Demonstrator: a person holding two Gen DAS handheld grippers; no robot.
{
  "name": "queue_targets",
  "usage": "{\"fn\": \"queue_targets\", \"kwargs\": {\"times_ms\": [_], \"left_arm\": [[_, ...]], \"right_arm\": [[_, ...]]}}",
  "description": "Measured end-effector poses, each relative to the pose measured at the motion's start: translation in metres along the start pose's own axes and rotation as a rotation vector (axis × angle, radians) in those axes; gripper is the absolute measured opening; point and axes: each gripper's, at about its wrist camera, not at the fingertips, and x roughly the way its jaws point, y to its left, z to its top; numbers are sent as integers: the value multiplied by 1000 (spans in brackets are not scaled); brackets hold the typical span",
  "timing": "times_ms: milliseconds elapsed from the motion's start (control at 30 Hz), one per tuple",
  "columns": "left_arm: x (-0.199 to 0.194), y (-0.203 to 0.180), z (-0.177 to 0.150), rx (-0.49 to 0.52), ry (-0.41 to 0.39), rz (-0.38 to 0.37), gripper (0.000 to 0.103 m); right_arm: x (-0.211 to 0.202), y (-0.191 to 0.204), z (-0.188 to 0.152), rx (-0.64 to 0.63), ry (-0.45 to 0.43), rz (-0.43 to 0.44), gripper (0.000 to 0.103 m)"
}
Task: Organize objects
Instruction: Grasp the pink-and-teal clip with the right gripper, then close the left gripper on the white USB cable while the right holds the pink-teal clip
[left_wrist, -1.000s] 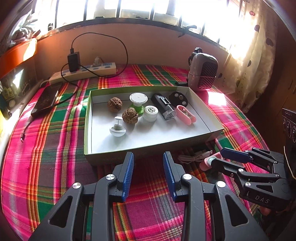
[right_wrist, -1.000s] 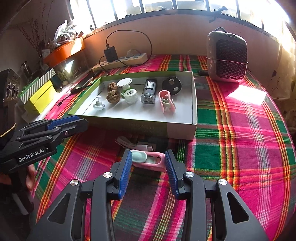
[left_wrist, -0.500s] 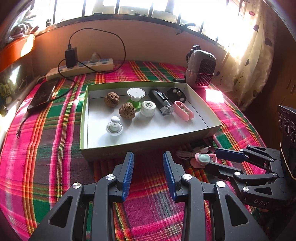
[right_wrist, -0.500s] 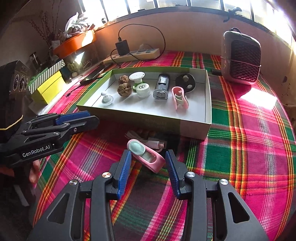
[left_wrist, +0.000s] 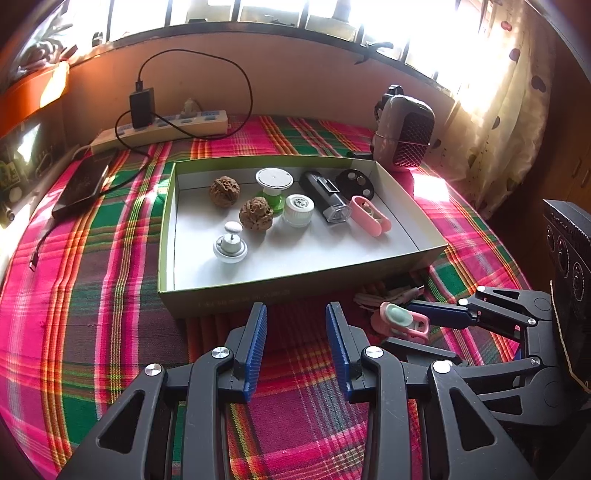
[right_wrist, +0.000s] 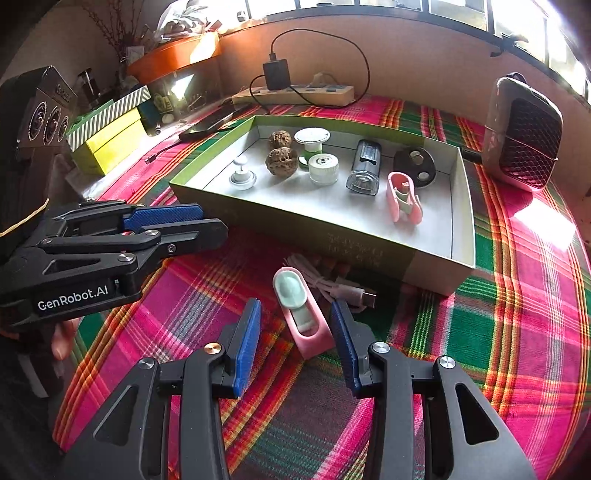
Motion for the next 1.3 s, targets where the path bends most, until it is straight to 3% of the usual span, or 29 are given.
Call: {"fn": "queue_targets", "kwargs": {"times_ms": [300, 567, 1300], "left_arm": [[4, 1, 0, -1, 17, -6, 31], [8, -5, -1, 17, 32, -10, 31], [36, -55, 11, 170, 75, -100, 32]], "right_arm": [[7, 8, 4, -33, -7, -42, 39], [2, 4, -3, -23, -20, -85, 18], [-43, -55, -42, 149, -65, -190, 18]]}}
